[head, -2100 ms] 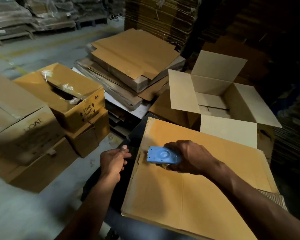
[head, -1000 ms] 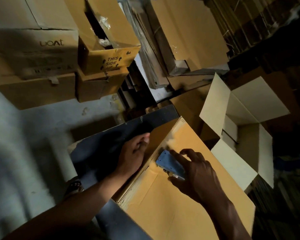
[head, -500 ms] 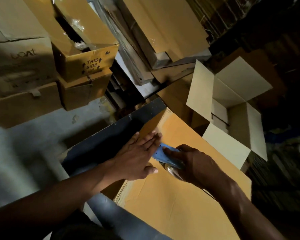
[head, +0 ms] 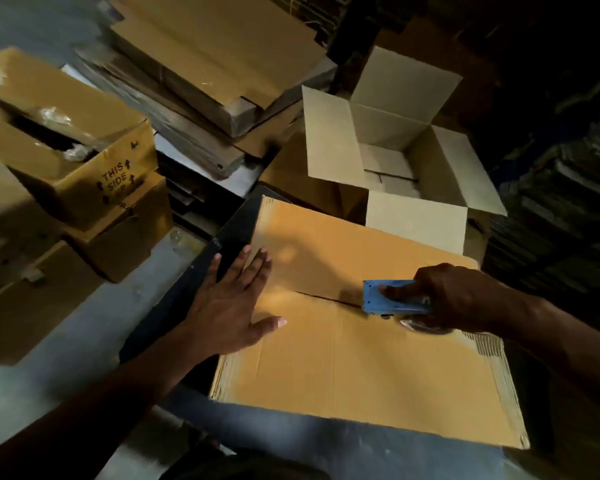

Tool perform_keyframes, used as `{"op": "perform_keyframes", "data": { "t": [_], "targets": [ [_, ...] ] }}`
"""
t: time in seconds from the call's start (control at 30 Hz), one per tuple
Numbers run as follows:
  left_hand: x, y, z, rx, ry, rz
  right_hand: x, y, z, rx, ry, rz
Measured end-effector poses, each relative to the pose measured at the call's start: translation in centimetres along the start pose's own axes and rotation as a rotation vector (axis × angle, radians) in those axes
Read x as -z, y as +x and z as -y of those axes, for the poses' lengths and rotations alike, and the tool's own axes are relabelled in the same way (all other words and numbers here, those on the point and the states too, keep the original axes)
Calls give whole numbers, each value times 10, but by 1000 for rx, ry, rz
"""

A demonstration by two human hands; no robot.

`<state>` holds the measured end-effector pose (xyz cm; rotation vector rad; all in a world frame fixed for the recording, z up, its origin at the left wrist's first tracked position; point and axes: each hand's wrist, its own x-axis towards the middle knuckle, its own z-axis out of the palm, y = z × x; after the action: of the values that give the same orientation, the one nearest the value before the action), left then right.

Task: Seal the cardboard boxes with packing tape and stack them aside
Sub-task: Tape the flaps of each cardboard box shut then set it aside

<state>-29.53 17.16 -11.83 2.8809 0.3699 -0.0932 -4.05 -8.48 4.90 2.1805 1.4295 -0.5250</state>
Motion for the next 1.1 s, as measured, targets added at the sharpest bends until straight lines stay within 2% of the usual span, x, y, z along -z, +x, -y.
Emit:
{"op": "perform_keyframes", "data": {
  "t": [0.2, 0.43, 0.53, 0.7, 0.87, 1.0, 1.1],
  "targets": [
    [1, 1, -5, 8, 81, -24, -39, -15, -6, 6, -9, -77],
    [20, 2, -45, 105, 247, 109, -54, -2, 4, 16, -39, -139],
    [11, 9, -81, 93, 206, 173, -58, -4, 4, 14, -11, -191],
    [-13, 21, -123, 137, 105, 136, -61, -6, 3, 49, -33, -220],
    [-10, 3, -86, 83, 177, 90, -54, -7, 8, 49, 8, -239],
    [1, -5, -35, 35, 245, 124, -43, 9, 29, 78, 105, -258],
    [6, -9, -14, 13, 272, 152, -29, 27, 55, 95, 72, -190]
  ]
}}
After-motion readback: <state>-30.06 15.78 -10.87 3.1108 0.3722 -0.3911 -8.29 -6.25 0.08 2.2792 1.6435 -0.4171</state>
